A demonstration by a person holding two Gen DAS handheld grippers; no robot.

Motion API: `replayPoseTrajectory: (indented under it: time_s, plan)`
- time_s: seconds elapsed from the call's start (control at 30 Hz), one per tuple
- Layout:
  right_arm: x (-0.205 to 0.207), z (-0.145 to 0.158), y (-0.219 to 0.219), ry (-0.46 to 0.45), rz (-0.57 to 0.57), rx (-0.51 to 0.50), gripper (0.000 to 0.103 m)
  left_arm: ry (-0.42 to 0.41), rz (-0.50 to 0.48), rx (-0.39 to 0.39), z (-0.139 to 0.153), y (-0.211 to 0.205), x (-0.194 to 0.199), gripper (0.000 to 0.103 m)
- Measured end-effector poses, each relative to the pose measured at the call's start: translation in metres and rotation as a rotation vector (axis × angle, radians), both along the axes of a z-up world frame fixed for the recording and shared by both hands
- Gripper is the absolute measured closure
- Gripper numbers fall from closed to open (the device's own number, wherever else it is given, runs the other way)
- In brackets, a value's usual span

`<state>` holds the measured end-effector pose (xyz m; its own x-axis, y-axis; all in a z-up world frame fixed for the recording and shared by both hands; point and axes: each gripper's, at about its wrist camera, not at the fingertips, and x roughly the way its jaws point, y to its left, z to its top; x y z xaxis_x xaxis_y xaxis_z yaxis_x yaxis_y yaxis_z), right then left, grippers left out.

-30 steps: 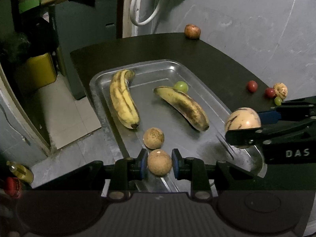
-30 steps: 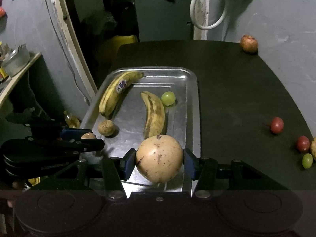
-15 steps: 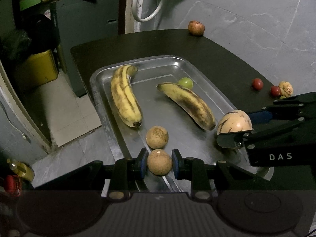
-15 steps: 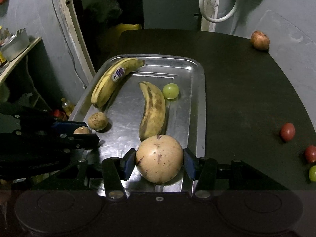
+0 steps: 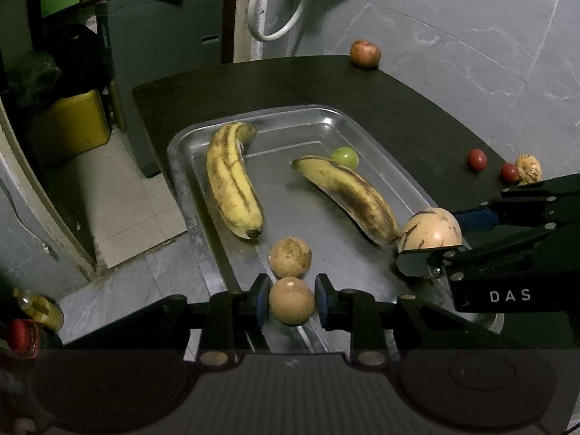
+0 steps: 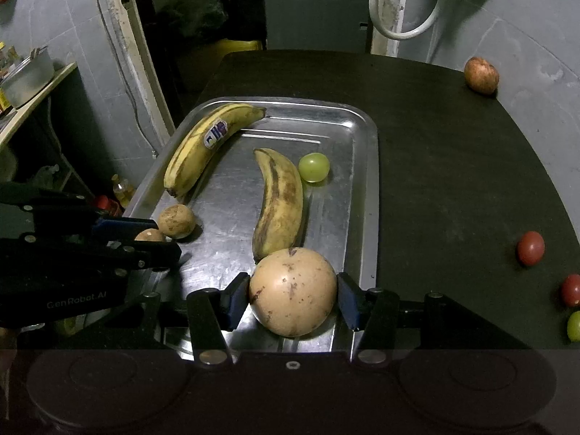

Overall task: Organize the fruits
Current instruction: 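Open the left gripper to drop the tan ball in the tray while the right releases the melon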

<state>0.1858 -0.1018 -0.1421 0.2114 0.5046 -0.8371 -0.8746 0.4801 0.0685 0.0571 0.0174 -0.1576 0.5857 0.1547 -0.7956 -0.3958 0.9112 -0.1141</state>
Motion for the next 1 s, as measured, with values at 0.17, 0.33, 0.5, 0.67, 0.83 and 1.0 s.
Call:
replayPoseTrajectory:
  time_s: [0.17,0.33,0.5,0.67,0.83,1.0]
  plan:
    - [0.000,0.002,-0.001,-0.006,-0.004,0.011,0.049,-0.006,0.003,0.002,0.002,0.002,0.000,0.074]
    - [-0.001,0.009,0.000,-0.019,-0.006,0.024,0.048,-0.010,0.010,0.002,0.005,0.003,-0.001,0.071]
    - [0.000,0.018,-0.003,-0.028,-0.024,0.041,0.047,-0.019,0.017,0.003,0.009,0.004,-0.003,0.063]
    - [0.002,0.031,-0.011,-0.032,-0.059,0.074,0.039,-0.031,0.019,0.006,0.014,0.006,-0.005,0.050]
    - [0.002,0.046,-0.024,-0.025,-0.110,0.122,0.024,-0.053,0.025,0.000,0.022,0.006,-0.006,0.027]
    - [-0.002,0.062,-0.039,-0.022,-0.152,0.168,0.015,-0.083,0.023,0.004,0.032,0.005,-0.009,0.016]
